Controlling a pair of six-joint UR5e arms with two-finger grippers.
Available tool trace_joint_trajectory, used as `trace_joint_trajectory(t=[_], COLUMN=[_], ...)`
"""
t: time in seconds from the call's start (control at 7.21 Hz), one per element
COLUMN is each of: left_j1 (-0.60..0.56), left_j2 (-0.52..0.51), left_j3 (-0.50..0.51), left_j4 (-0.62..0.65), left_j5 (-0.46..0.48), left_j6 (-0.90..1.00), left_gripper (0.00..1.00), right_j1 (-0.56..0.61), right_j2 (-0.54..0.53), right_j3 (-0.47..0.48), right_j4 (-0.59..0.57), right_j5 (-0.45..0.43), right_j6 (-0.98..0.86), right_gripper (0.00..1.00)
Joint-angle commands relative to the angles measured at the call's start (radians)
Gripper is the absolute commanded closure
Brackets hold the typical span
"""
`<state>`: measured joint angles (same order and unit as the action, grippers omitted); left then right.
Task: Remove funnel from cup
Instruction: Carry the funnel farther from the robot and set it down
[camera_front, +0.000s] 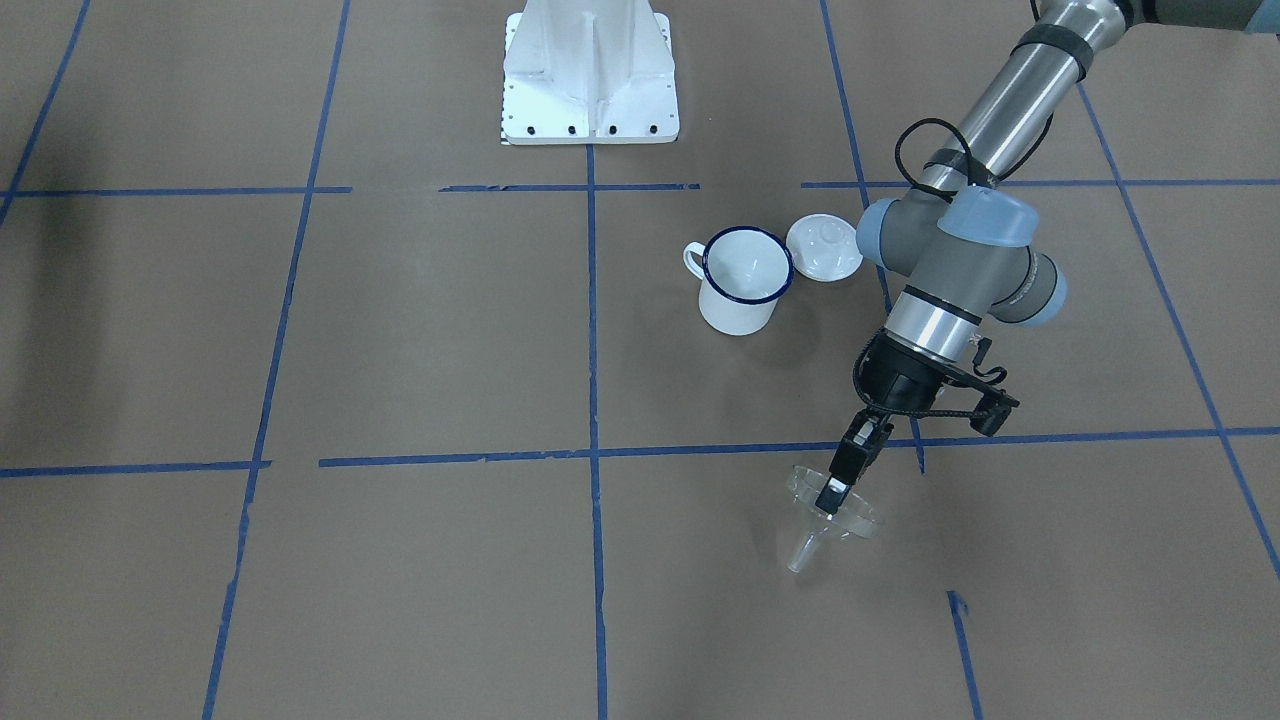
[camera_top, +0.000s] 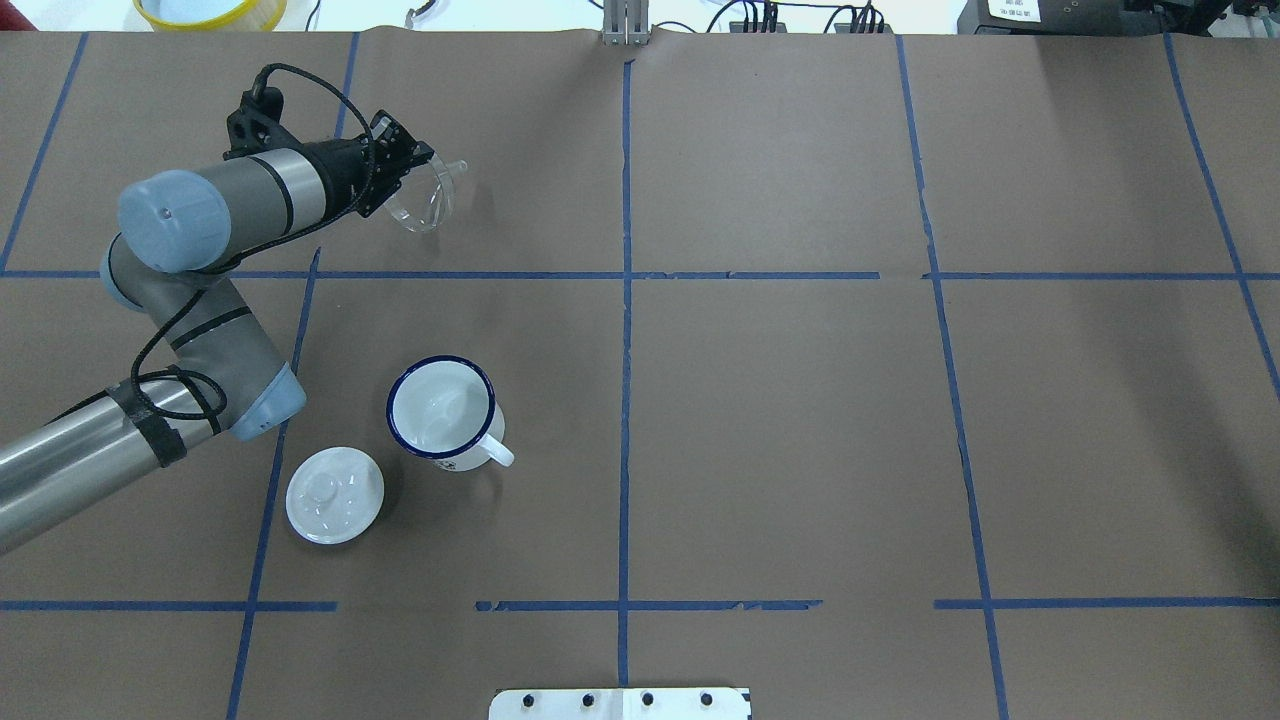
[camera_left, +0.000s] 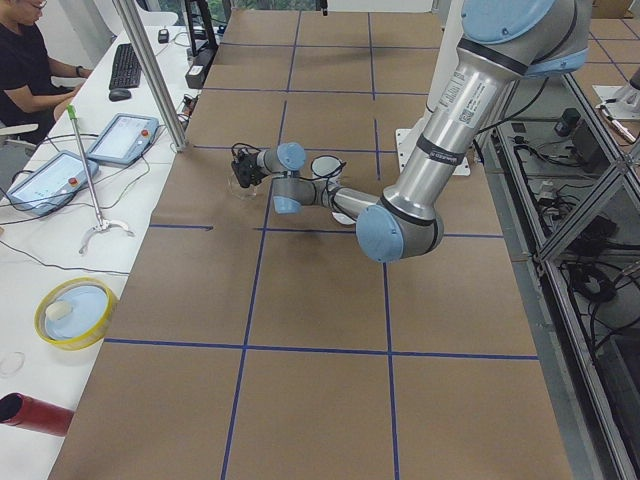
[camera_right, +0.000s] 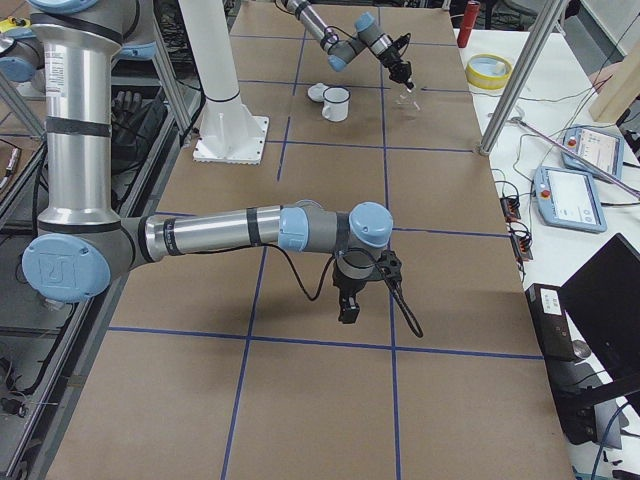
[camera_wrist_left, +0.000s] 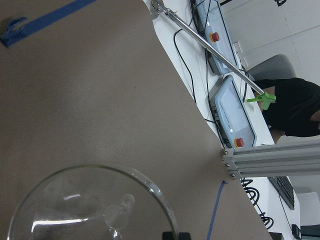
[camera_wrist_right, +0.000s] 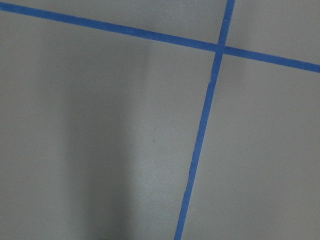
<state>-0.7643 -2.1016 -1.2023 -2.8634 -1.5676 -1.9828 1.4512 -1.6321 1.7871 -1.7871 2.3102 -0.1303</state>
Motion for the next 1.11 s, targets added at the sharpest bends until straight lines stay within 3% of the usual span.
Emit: trace_joint_trajectory(t=[0.0,0.14,0.42,0.69,0.97], left_j1=[0.003,0.005,0.003,-0.001,0.014], left_j2=[0.000,0.000,0.015,0.116,0.234], left_j3=[0.006,0.006,-0.087,-0.404,-0.688], left_j4=[-0.002,-0.001,0.075,0.529,0.924], left_j5=[-0.002,-0.003,-0.032,-0.216,-0.227], left_j6=[0.001,0.001,0.004,0.010,0.021], left_gripper=[0.75,0.18,0.11,0.12,0.13], right_j1=[0.000,0.000,0.000,0.000,0.000], right_j2=[0.000,0.000,0.000,0.000,0.000], right_j3=[0.000,0.000,0.000,0.000,0.000], right_j4=[0.000,0.000,0.000,0.000,0.000], right_j5=[0.000,0.000,0.000,0.000,0.000], right_j6=[0.001,0.001,0.000,0.001,0.000], right_gripper=[0.00,0.00,0.00,0.00,0.00])
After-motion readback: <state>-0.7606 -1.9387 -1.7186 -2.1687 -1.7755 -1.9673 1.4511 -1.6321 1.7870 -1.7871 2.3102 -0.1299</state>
